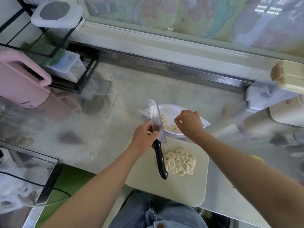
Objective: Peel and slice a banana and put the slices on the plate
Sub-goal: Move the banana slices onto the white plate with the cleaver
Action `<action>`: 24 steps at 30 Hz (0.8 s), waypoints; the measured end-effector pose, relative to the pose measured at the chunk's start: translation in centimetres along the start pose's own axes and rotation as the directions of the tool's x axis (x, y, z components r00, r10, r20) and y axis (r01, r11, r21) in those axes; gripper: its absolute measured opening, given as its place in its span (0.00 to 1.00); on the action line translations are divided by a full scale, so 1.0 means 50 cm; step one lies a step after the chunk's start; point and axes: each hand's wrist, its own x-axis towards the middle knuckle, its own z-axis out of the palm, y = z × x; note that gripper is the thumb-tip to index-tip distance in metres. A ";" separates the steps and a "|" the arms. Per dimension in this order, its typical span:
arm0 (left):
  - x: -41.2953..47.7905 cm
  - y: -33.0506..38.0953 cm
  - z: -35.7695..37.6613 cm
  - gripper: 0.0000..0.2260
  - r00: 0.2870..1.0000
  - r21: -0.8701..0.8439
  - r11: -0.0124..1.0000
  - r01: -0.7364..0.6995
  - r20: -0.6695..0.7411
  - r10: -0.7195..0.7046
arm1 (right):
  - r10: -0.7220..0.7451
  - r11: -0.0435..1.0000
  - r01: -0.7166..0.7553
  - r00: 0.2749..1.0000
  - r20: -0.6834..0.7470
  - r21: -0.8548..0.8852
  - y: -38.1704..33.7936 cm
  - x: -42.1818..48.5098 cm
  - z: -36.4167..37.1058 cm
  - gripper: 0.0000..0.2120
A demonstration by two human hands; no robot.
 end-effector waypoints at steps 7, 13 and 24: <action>0.013 0.000 -0.001 0.09 1.000 -0.019 0.999 0.031 0.002 -0.031 | 0.055 0.994 -0.058 0.998 0.036 0.097 -0.007 0.008 0.009 0.06; 0.022 0.000 -0.003 0.11 1.000 -0.056 0.998 0.028 0.016 -0.027 | -0.020 0.987 0.002 0.994 0.108 0.163 0.004 0.006 0.012 0.08; 0.024 0.000 -0.007 0.05 0.999 -0.132 0.991 -0.010 0.049 0.016 | 0.051 0.285 -0.472 0.877 0.478 0.834 -0.035 0.051 -0.031 0.18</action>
